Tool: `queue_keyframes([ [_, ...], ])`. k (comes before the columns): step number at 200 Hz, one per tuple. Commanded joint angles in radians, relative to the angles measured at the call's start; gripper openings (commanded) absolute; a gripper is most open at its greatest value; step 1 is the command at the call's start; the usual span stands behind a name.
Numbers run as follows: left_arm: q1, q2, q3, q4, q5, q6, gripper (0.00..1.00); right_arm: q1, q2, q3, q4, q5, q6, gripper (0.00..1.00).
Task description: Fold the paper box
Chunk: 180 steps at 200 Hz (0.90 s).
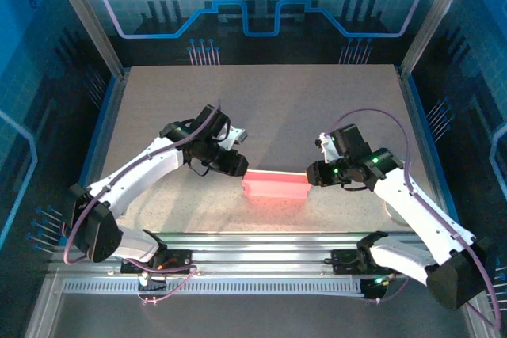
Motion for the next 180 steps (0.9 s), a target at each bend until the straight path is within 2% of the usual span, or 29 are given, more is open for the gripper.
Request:
queue_keyframes([
  [1,-0.008,0.015,0.032,-0.043,0.006,0.032,0.37,0.014,0.003,-0.002,0.003,0.006,0.003,0.3],
  [49,-0.013,0.026,0.032,-0.059,-0.007,0.038,0.35,0.017,0.011,-0.001,0.002,0.011,0.003,0.24],
  [116,-0.014,0.065,0.048,-0.045,0.017,-0.002,0.18,0.022,0.011,0.006,0.0,0.015,0.009,0.19],
  [180,-0.013,0.07,0.052,-0.03,0.031,-0.031,0.14,0.026,0.011,0.003,0.003,0.013,0.012,0.17],
])
